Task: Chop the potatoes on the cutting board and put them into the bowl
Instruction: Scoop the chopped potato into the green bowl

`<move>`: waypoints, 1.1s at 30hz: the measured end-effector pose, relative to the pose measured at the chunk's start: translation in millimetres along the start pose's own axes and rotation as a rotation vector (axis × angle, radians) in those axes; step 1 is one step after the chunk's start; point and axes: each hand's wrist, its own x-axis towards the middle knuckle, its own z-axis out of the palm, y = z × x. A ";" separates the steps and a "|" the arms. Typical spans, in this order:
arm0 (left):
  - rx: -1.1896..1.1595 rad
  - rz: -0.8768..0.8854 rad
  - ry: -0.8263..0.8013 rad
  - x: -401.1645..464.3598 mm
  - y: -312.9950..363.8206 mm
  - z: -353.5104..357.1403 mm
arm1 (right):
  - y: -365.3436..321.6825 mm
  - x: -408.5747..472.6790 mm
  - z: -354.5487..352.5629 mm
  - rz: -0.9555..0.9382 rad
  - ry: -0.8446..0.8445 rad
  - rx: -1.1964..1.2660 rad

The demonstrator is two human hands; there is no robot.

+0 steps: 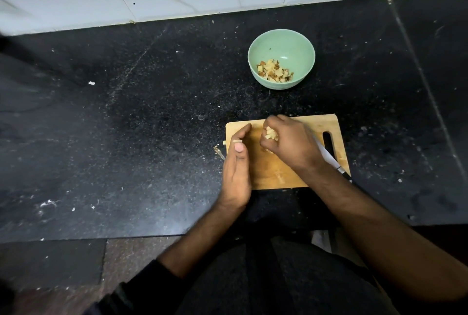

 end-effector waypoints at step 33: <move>-0.155 0.085 0.103 189.8 63.4 40.7 | 20.8 172.1 -68.1 0.467 0.051 0.862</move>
